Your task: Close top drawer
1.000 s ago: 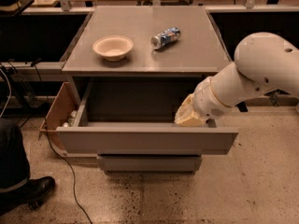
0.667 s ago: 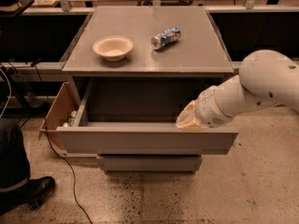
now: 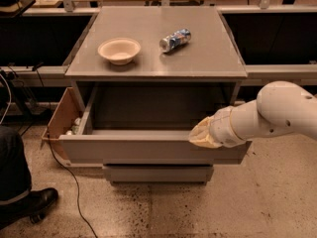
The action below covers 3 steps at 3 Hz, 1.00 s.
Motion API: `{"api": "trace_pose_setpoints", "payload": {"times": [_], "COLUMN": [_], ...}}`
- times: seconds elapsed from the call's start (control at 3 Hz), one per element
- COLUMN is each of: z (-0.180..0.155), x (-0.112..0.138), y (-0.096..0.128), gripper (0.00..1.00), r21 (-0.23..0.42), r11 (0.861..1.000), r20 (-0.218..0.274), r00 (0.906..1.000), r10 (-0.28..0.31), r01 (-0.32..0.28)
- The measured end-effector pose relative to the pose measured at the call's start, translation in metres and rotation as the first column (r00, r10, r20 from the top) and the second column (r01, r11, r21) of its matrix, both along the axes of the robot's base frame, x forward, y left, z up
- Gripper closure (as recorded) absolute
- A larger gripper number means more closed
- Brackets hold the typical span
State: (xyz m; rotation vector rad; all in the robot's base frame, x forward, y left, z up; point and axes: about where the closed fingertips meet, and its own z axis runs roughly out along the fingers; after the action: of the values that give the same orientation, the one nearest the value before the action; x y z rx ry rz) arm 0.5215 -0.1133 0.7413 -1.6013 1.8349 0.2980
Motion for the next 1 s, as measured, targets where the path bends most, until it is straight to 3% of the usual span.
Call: {"api": "trace_pose_setpoints", "payload": {"times": [0.67, 1.0], "z": [-0.036, -0.036], "x": [0.010, 0.011], "y": [-0.008, -0.008], "gripper": [1.00, 1.00], "r21": [0.058, 0.060], "r11": [0.998, 0.998], "r20": [0.069, 0.076], "r00": [0.9969, 0.9963], "r10": [-0.036, -0.038], "r01": [0.032, 0.033]}}
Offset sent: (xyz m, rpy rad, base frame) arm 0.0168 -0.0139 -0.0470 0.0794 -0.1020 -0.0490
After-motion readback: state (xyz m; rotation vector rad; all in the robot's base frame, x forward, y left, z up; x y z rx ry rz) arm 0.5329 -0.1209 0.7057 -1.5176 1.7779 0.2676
